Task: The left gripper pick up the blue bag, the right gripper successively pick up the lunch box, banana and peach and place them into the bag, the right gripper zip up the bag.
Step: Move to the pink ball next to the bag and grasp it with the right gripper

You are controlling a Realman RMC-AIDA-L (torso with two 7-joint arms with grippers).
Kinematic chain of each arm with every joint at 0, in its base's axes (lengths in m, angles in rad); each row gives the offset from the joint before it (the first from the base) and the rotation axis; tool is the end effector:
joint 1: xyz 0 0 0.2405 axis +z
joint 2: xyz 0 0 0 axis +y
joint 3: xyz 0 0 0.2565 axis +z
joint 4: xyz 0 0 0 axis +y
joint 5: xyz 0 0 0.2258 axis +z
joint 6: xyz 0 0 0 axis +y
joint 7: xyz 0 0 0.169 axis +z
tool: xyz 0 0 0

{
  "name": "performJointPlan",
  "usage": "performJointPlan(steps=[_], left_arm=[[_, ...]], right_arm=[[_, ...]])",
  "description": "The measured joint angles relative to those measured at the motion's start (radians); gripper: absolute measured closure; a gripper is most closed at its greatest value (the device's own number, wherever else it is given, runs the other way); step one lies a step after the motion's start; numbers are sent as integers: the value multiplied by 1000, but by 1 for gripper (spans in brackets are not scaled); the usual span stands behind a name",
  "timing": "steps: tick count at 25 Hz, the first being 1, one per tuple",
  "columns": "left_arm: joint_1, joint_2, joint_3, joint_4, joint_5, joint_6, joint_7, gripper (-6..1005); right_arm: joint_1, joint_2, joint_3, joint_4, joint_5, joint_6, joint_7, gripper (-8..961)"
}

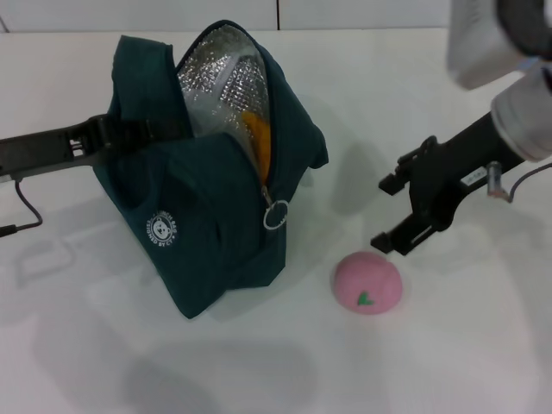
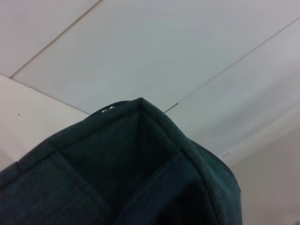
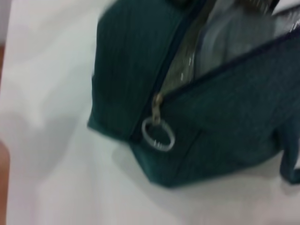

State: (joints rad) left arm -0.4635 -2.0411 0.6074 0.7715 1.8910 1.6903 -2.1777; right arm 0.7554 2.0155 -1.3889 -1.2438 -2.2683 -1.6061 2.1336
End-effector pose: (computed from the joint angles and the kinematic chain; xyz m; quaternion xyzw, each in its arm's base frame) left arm -0.2643 0.3456 0.0370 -0.7792 -0.5245 -0.3402 0.0457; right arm 0.1195 0.3789 -0.0310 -0.9897 0.0920 -0.1018 0.0416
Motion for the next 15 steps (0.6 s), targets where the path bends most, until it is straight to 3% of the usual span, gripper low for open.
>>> performJointPlan(steps=[8, 15], left_arm=[[-7, -3, 0, 0, 0, -8, 6, 967], [-7, -7, 2, 0, 3, -9, 7, 967]], right_arm=[[68, 6, -144, 37, -78, 10, 86, 93], [76, 11, -257, 65, -79, 78, 89, 108]])
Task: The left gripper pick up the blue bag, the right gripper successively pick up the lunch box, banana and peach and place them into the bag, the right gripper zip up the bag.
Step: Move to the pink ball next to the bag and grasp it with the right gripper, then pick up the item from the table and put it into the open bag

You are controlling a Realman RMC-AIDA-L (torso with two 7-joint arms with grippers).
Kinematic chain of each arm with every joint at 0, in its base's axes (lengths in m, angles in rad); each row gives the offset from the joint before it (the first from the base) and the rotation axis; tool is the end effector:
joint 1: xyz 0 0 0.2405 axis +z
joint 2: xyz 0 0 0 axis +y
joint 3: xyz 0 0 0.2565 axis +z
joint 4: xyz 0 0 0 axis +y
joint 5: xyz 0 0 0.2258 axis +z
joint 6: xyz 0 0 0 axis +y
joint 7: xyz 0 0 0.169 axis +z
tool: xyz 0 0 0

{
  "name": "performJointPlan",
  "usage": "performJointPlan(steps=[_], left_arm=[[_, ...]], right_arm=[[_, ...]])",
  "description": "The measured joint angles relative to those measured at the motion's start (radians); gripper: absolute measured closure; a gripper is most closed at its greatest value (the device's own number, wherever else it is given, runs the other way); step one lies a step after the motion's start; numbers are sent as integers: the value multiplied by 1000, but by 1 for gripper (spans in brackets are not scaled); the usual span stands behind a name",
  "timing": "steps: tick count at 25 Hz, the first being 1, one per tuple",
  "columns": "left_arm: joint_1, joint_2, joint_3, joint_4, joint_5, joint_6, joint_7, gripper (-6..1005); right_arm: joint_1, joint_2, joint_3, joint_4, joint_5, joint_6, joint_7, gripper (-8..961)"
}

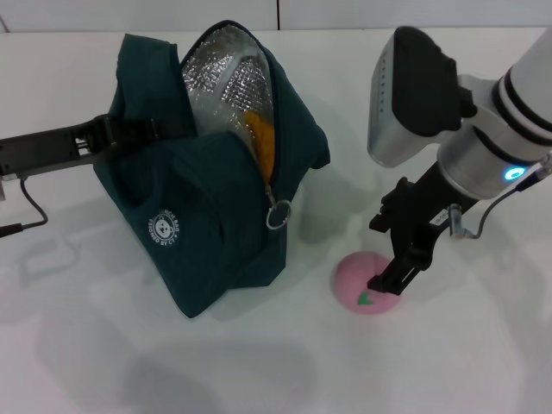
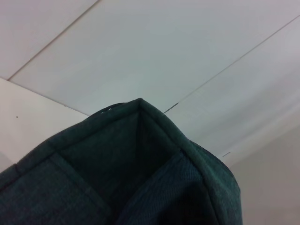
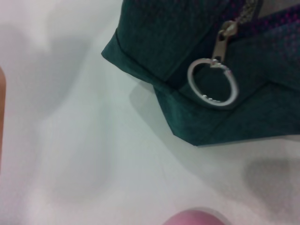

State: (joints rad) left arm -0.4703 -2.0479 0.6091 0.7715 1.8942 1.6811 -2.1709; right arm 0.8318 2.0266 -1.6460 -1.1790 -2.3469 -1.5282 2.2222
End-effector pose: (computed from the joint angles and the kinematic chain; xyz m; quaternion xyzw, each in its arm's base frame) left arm -0.2618 0.3478 0.0338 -0.7813 -0.5214 -0.3398 0.0467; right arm 0.1169 0.3668 -0.0791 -0.9774 0.0461 -0.2050 0.0226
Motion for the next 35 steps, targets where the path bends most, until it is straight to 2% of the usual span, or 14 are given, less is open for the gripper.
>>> performJointPlan(steps=[17, 20, 30, 35], left_arm=[[2, -2, 0, -2, -3, 0, -1, 967], [4, -1, 0, -2, -3, 0, -1, 967], [12, 3, 0, -1, -3, 1, 0, 967], [31, 7, -2, -2, -3, 0, 5, 967]], right_arm=[[25, 1, -85, 77, 46, 83, 13, 154], [33, 1, -84, 99, 46, 84, 14, 388], [30, -2, -62, 53, 56, 49, 22, 572], [15, -4, 66, -8, 58, -10, 26, 621]])
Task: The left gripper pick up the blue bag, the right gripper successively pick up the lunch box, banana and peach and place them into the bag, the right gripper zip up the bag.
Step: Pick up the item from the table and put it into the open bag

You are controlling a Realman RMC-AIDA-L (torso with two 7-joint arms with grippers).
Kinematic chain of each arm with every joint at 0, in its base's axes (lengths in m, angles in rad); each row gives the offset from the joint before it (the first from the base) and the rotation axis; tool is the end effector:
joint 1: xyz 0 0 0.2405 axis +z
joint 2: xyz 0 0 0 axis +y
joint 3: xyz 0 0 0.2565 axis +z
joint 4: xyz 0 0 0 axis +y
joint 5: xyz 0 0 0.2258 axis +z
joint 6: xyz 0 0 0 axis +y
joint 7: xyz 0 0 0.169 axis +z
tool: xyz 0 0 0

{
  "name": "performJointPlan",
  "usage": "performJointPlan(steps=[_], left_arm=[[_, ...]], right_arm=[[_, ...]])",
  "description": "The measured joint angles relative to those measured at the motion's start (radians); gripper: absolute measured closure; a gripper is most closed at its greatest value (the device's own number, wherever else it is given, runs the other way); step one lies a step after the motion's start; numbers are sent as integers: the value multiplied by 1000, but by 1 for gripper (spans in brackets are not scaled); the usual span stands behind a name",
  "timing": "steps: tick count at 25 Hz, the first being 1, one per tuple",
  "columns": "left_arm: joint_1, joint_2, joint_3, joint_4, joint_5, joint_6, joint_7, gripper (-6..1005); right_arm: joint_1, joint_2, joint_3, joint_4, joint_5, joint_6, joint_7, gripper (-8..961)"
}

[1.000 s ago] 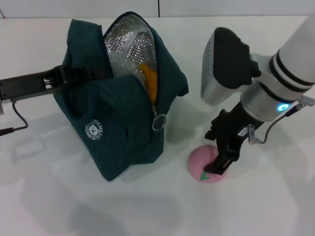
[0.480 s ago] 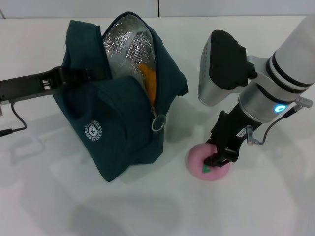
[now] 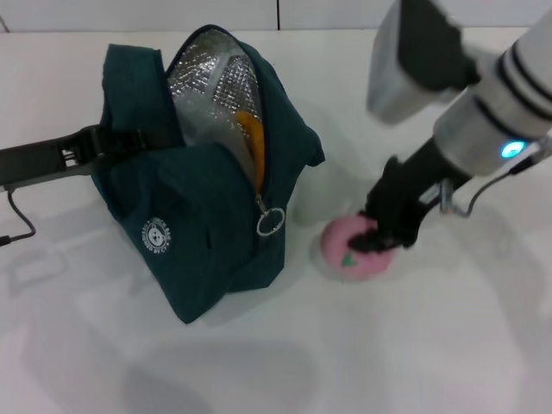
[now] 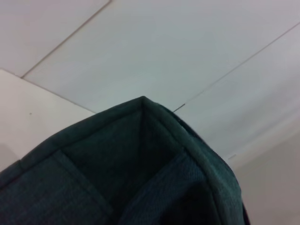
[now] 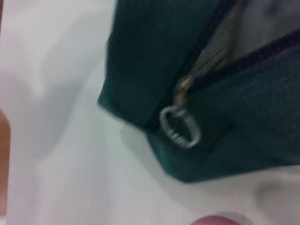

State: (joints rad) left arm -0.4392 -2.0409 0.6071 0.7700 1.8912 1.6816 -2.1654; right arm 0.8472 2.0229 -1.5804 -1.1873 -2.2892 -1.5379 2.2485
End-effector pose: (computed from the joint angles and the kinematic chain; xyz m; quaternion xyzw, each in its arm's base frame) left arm -0.2737 0.3402 0.0370 -0.7746 -0.5307 -0.3394 0.0557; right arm 0.0998 0.3723 -0.0703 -0.9841 0.0710 -0.1611 0.0250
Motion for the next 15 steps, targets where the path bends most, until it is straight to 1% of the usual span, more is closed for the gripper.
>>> performJointPlan(steps=[5, 7, 9, 10, 12, 15], left_arm=[[15, 0, -19, 0, 0, -1, 1, 967], [18, -2, -21, 0, 0, 0, 1, 967], [19, -5, -21, 0, 0, 1, 1, 967], [20, -6, -21, 0, 1, 2, 1, 967], [20, -8, -20, 0, 1, 2, 1, 967], [17, -8, -19, 0, 0, 1, 1, 967]], right_arm=[[-34, -4, 209, -121, 18, -91, 0, 661], [-46, -7, 300, -160, 66, -118, -7, 677], [-53, -8, 364, -170, 123, -117, -22, 696], [-55, -9, 388, -170, 150, -107, -31, 705], [-56, -9, 402, -151, 185, -69, -49, 724], [-32, -4, 373, -102, 201, -1, -79, 749]])
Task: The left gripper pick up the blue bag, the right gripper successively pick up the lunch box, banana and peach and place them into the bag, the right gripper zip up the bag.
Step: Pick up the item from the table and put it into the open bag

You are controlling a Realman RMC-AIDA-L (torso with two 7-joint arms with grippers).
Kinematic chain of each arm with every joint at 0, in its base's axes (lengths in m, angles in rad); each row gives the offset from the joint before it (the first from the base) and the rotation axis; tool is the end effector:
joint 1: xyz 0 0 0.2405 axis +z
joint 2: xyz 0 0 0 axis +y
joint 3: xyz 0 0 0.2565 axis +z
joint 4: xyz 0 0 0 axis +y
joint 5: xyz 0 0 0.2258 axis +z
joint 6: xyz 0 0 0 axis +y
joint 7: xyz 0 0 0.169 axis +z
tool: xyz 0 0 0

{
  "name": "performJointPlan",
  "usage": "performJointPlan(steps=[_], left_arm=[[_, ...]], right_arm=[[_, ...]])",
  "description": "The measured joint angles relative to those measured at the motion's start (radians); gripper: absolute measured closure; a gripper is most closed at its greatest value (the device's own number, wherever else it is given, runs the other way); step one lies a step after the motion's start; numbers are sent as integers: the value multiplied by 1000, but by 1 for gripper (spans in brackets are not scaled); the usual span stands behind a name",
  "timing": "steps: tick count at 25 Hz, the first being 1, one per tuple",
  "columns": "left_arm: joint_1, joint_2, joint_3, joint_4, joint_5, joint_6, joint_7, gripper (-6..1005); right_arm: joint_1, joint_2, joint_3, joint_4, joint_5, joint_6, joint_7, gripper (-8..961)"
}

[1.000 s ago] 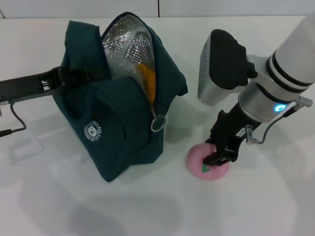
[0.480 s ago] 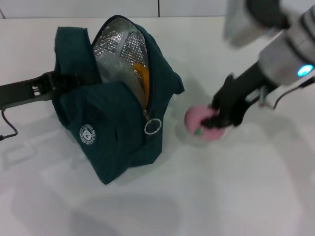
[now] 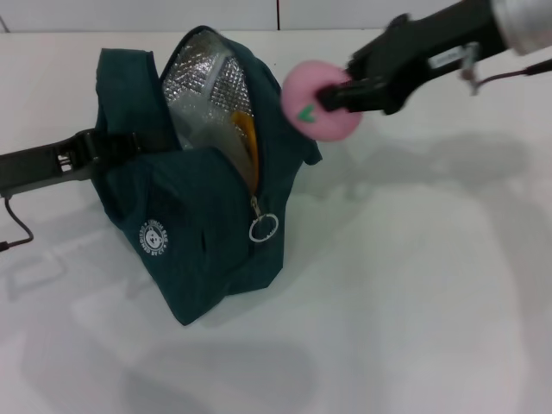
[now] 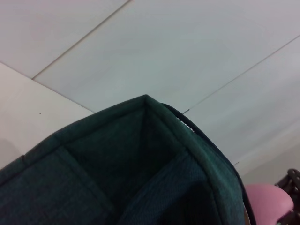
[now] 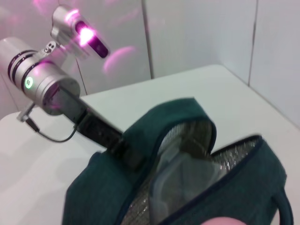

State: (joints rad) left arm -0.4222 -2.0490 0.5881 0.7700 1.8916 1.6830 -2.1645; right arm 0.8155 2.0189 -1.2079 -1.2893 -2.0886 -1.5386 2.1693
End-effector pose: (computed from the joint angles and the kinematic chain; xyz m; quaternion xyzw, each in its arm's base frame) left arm -0.2793 0.3353 0.0370 -0.7654 -0.5385 -0.3472 0.0604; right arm 0.0547 0.4053 0.0067 -0.9890 0.0985 0.0623 0.0913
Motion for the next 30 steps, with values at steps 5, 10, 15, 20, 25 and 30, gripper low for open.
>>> performJointPlan(steps=[5, 10, 15, 20, 25, 30], left_arm=[[-5, 0, 3, 0, 0, 0, 0, 967], [-5, 0, 4, 0, 0, 0, 0, 967], [0, 1, 3, 0, -1, 2, 0, 967], [0, -1, 4, 0, -1, 4, 0, 967], [0, -2, 2, 0, -1, 4, 0, 967], [-1, -4, 2, -1, -1, 4, 0, 967]], right_arm=[[48, 3, -117, 51, 45, 117, -30, 781], [70, 5, -165, 15, 94, 166, -38, 807], [64, 2, -158, -43, 116, 172, -36, 843], [60, 2, -165, -27, 121, 193, -42, 884], [60, 5, -213, 58, 148, 267, -85, 902], [60, 6, -243, 98, 193, 281, -123, 910]])
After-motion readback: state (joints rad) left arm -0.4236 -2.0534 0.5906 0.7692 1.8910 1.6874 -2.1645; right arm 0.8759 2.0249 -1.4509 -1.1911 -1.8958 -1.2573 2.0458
